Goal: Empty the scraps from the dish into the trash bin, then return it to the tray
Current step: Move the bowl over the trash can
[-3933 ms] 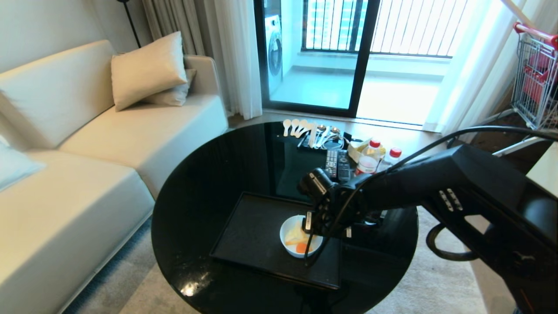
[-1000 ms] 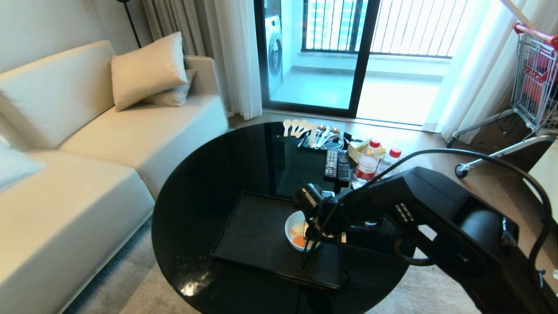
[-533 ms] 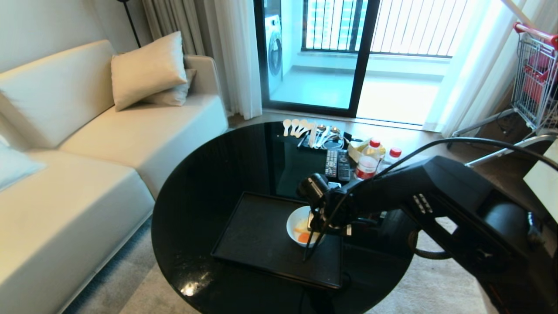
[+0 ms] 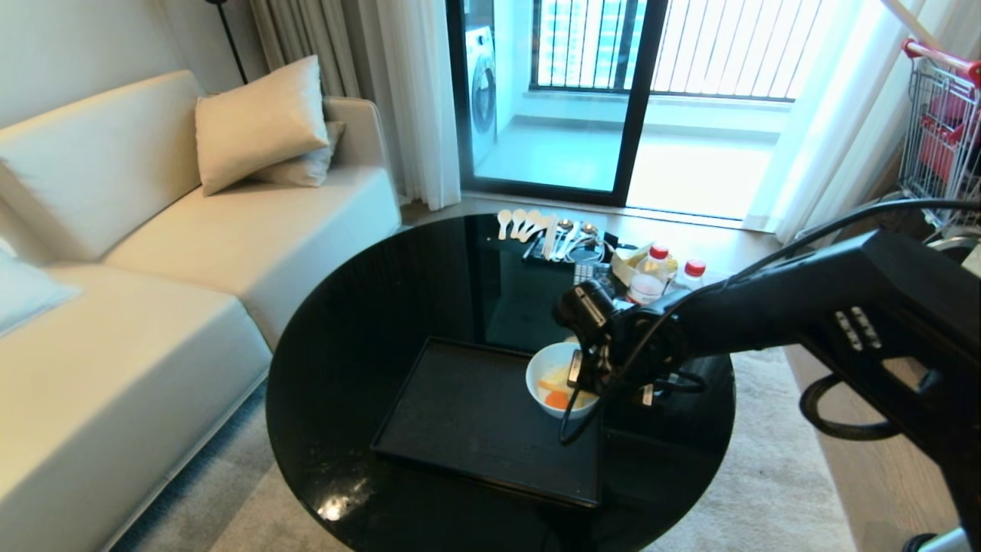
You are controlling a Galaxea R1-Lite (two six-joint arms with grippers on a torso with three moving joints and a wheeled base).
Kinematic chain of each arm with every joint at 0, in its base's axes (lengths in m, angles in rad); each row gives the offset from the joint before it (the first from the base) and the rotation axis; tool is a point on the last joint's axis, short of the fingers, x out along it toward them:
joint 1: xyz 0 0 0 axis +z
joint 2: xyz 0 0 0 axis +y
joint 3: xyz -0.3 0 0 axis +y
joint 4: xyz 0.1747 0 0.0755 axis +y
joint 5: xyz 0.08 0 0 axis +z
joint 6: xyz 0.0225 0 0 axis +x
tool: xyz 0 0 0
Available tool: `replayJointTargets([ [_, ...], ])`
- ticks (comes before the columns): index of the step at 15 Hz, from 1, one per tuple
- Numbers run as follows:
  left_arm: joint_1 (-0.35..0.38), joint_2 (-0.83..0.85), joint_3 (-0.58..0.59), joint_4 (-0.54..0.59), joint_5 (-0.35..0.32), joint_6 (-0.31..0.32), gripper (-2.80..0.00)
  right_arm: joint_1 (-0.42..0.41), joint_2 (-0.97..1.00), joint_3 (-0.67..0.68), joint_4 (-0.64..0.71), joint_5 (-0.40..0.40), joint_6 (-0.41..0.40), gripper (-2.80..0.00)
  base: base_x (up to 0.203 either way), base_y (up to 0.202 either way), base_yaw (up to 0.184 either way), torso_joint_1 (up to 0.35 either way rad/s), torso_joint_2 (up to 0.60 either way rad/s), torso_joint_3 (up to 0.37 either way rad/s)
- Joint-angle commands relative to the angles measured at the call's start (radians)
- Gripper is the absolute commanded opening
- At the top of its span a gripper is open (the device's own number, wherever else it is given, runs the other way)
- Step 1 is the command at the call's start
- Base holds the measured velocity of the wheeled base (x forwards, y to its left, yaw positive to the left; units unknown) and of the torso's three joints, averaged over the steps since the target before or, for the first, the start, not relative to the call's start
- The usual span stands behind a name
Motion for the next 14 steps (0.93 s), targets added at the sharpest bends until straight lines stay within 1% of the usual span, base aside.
replayJointTargets([
  [1, 0.000, 0.000, 0.000, 0.000, 0.000, -0.001, -2.80, -0.028, -0.100, 0.045, -0.002, -0.003, 0.007, -2.80, 0.000, 0.000, 0.000, 0.000, 0.00, 0.000],
  [5, 0.000, 0.000, 0.000, 0.000, 0.000, -0.001, -2.80, -0.141, -0.243, 0.097, -0.003, -0.004, 0.006, -2.80, 0.000, 0.000, 0.000, 0.000, 0.00, 0.000],
  [7, 0.000, 0.000, 0.000, 0.000, 0.000, -0.001, -2.80, -0.202, -0.321, 0.176, -0.005, -0.004, 0.005, -2.80, 0.000, 0.000, 0.000, 0.000, 0.00, 0.000],
  [11, 0.000, 0.000, 0.000, 0.000, 0.000, -0.001, -2.80, -0.293, -0.514, 0.443, -0.067, -0.002, 0.005, -2.80, 0.000, 0.000, 0.000, 0.000, 0.00, 0.000],
  [14, 0.000, 0.000, 0.000, 0.000, 0.000, -0.001, -2.80, -0.325, -0.681, 0.653, -0.103, -0.003, 0.004, -2.80, 0.000, 0.000, 0.000, 0.000, 0.00, 0.000],
])
